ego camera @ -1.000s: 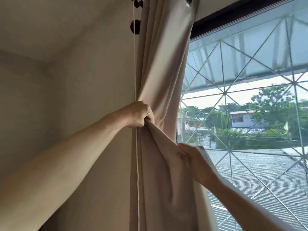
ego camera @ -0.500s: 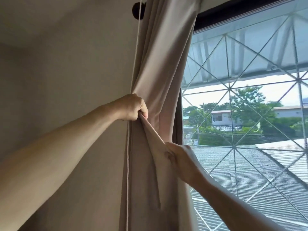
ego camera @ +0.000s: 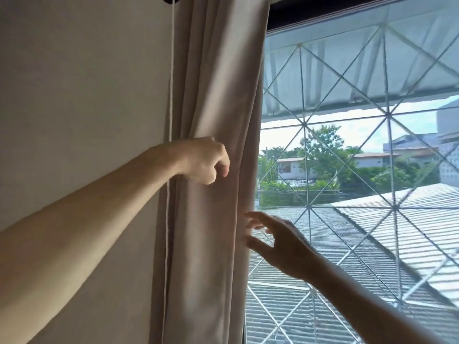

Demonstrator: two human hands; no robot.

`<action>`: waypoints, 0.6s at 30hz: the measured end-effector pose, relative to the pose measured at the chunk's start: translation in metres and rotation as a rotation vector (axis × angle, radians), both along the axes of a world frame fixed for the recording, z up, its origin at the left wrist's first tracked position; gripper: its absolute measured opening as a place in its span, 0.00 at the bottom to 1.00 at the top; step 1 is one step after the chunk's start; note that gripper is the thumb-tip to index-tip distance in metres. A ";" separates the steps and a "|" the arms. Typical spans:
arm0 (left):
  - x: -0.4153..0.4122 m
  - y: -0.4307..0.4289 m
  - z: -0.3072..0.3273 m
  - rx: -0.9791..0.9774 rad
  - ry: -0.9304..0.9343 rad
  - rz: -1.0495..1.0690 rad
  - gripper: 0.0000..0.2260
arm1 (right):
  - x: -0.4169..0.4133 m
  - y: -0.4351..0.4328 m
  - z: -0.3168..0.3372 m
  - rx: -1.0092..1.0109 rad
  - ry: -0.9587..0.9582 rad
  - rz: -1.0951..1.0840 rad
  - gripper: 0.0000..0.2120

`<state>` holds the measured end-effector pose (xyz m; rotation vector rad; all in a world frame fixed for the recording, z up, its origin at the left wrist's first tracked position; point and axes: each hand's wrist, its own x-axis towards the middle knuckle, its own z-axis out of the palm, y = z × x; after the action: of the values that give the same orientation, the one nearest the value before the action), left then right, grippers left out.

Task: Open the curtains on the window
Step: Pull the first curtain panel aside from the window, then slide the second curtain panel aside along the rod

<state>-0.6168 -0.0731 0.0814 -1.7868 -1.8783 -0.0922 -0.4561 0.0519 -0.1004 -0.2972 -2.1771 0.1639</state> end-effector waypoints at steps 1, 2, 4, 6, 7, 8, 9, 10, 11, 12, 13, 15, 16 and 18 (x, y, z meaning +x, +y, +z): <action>0.009 0.006 -0.002 0.033 0.004 -0.020 0.21 | 0.013 0.006 0.000 0.005 0.013 -0.057 0.29; 0.018 0.012 -0.003 0.065 0.014 -0.048 0.19 | 0.026 0.009 0.001 0.008 0.025 -0.112 0.29; 0.038 0.025 -0.007 0.136 0.051 -0.121 0.15 | 0.056 0.017 0.002 0.041 0.059 -0.212 0.27; 0.060 0.038 -0.012 0.214 0.082 -0.178 0.12 | 0.089 0.024 0.003 0.084 0.084 -0.314 0.25; 0.072 0.045 -0.014 0.238 0.083 -0.197 0.11 | 0.107 0.027 0.004 0.094 0.092 -0.368 0.24; 0.084 0.051 -0.015 0.249 0.081 -0.216 0.10 | 0.125 0.029 0.005 0.095 0.095 -0.429 0.24; 0.096 0.058 -0.017 0.255 0.076 -0.236 0.09 | 0.143 0.032 0.006 0.096 0.092 -0.485 0.24; 0.110 0.064 -0.018 0.264 0.072 -0.259 0.08 | 0.162 0.033 0.008 0.097 0.080 -0.540 0.24; 0.124 0.070 -0.019 0.277 0.069 -0.288 0.07 | 0.182 0.035 0.009 0.106 0.068 -0.588 0.24; 0.137 0.075 -0.021 0.293 0.069 -0.320 0.06 | 0.202 0.037 0.010 0.115 0.057 -0.634 0.24; 0.150 0.081 -0.023 0.311 0.066 -0.357 0.06 | 0.221 0.039 0.011 0.119 0.055 -0.675 0.24; 0.177 0.094 -0.027 0.341 0.048 -0.437 0.06 | 0.261 0.038 0.014 0.093 0.054 -0.761 0.24; 0.192 0.101 -0.029 0.353 0.037 -0.475 0.07 | 0.280 0.038 0.015 0.079 0.056 -0.804 0.24; 0.221 0.115 -0.033 0.378 0.021 -0.529 0.08 | 0.319 0.036 0.016 0.070 0.065 -0.883 0.24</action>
<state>-0.3961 0.0415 0.0482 -1.9426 -1.2241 -0.5754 -0.1369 0.0881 -0.0845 -1.1468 -1.7960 -0.3903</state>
